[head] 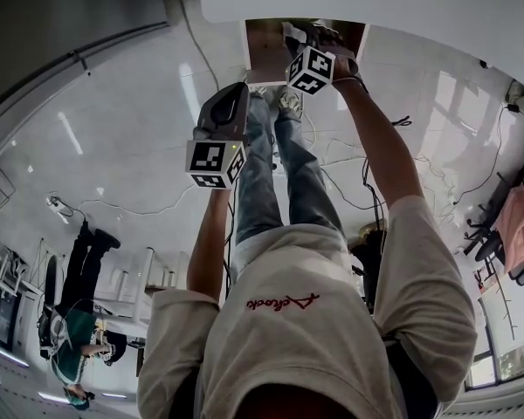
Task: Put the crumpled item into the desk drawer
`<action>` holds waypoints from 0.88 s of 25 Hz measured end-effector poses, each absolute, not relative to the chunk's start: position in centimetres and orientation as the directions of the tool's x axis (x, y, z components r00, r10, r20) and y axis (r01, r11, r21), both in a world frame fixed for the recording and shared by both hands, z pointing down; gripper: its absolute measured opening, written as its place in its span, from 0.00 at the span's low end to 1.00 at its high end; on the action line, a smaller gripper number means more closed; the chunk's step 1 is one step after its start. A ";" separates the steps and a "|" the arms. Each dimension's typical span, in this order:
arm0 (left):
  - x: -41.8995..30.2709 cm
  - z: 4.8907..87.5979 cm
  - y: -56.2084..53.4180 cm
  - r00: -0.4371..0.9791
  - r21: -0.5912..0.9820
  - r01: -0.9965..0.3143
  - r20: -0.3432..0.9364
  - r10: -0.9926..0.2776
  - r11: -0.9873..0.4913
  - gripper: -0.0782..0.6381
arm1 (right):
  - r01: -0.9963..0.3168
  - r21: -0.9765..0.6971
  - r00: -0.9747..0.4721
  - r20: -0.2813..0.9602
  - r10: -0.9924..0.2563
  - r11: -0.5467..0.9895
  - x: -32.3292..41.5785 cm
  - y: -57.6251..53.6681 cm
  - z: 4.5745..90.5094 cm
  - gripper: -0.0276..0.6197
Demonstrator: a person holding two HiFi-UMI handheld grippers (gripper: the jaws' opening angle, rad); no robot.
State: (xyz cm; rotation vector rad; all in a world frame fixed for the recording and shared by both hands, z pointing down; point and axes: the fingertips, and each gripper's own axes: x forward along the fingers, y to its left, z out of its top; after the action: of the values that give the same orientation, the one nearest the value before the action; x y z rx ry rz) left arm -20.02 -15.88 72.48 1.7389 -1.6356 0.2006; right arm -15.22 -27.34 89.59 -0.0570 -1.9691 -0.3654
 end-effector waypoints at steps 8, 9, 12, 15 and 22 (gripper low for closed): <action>-18.9 70.1 -16.3 0.181 0.383 -0.922 0.547 -0.818 0.052 0.12 | 0.082 0.278 -0.496 0.844 -0.203 0.957 -13.6 -26.9 84.5 0.13; -18.7 69.7 -16.4 0.182 0.380 -0.924 0.541 -0.821 0.046 0.12 | 0.068 0.285 -0.506 0.836 -0.213 0.956 -13.4 -26.8 83.8 0.11; -18.3 68.7 -16.9 0.186 0.369 -0.929 0.525 -0.831 0.025 0.12 | 0.015 0.295 -0.530 0.813 -0.242 0.956 -12.9 -26.8 81.9 0.07; -17.7 67.6 -17.2 0.188 0.361 -0.933 0.516 -0.835 0.013 0.12 | -0.049 0.282 -0.555 0.790 -0.261 0.958 -12.2 -26.5 79.7 0.06; -17.0 63.7 -17.7 0.180 0.330 -0.944 0.495 -0.850 -0.007 0.12 | -0.303 0.188 -0.626 0.700 -0.344 0.934 -9.8 -26.6 71.6 0.06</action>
State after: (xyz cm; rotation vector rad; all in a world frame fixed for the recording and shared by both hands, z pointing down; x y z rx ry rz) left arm -16.98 -17.75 63.71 1.8697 -1.6850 0.2051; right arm -9.79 -26.61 71.55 0.4553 -2.2873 -0.0658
